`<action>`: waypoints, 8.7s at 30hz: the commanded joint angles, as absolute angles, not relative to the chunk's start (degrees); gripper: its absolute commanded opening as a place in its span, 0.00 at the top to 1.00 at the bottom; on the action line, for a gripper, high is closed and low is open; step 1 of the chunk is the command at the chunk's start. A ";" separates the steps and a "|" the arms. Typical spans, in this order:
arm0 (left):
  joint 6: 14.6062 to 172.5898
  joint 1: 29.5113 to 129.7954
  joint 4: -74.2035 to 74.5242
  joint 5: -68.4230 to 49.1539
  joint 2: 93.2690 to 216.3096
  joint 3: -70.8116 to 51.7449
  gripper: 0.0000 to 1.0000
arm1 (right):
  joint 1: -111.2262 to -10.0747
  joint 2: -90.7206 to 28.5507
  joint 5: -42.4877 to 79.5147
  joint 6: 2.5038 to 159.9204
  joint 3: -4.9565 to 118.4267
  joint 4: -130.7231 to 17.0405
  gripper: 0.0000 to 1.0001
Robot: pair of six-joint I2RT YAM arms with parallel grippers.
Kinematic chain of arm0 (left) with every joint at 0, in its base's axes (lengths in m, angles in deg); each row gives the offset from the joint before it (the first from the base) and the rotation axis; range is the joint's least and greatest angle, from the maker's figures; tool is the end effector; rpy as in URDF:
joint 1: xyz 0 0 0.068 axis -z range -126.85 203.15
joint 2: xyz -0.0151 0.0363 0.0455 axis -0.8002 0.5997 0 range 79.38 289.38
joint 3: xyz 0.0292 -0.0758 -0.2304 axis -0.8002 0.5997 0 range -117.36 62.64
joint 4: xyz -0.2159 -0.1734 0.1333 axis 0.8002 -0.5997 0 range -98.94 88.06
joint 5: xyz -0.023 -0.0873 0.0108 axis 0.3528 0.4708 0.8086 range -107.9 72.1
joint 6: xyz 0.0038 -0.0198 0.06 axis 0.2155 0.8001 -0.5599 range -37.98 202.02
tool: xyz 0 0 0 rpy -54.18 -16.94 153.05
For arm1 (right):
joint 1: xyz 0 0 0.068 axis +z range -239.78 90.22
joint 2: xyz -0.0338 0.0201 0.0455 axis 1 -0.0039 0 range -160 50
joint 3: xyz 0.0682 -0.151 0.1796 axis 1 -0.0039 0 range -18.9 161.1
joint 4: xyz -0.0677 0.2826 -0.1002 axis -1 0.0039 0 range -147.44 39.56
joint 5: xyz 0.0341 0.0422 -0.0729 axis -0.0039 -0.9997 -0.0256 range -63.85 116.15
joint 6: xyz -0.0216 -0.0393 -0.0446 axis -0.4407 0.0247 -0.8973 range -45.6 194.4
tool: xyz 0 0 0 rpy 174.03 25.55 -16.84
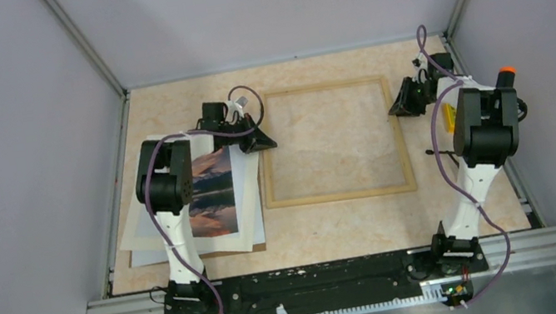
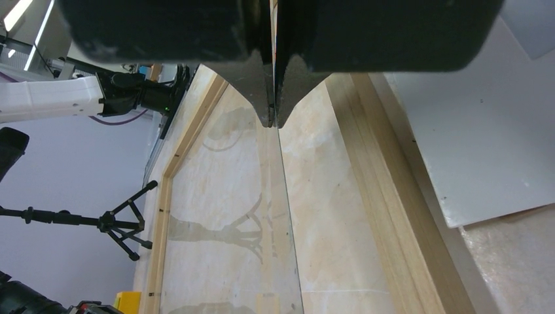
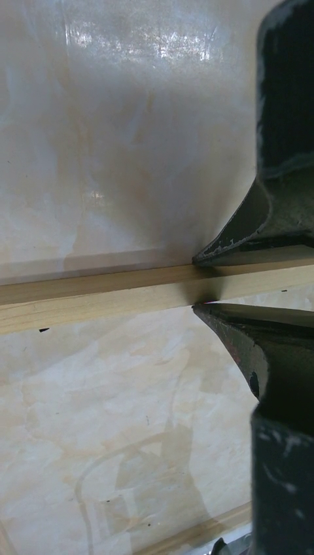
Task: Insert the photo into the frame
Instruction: Place the photo frame item in the photo frame, then adjust the photo frame item at the center of the board.
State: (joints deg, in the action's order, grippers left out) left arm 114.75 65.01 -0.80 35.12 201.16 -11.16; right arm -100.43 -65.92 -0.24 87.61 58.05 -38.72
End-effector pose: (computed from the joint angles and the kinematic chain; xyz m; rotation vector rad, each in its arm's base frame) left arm 0.4373 -0.1316 0.0596 0.0309 2.4406 -1.4644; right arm 0.4473 -0.0622 0.0872 0.3543 2.5062 0.6083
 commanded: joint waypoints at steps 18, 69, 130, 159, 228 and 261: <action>109.81 66.69 -8.89 32.80 202.17 -16.65 0.98 | -100.06 -65.03 -4.52 87.84 58.88 -40.86 0.63; 104.33 77.78 -39.08 -6.37 196.35 -32.20 0.22 | -100.06 -65.19 -5.51 86.69 59.16 -40.43 0.63; 107.19 67.02 -21.23 10.85 197.54 -22.90 0.18 | -79.72 -86.94 12.03 99.91 102.65 -42.56 0.42; 109.27 66.77 -23.30 4.57 199.89 -22.21 0.51 | -78.00 -89.26 11.93 98.44 99.62 -39.08 0.50; 112.05 66.61 -20.75 7.57 200.11 -19.47 0.63 | -76.84 -91.62 12.27 95.53 106.61 -34.29 0.47; 112.12 67.13 -21.51 6.36 201.98 -19.54 0.67 | -76.59 -84.27 14.35 93.54 95.59 -34.94 0.46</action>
State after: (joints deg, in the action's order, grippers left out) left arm 112.74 66.48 -20.38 7.75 199.94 -20.43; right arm -77.40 -87.28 13.62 94.84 96.01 -36.01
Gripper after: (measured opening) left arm 0.329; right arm 0.544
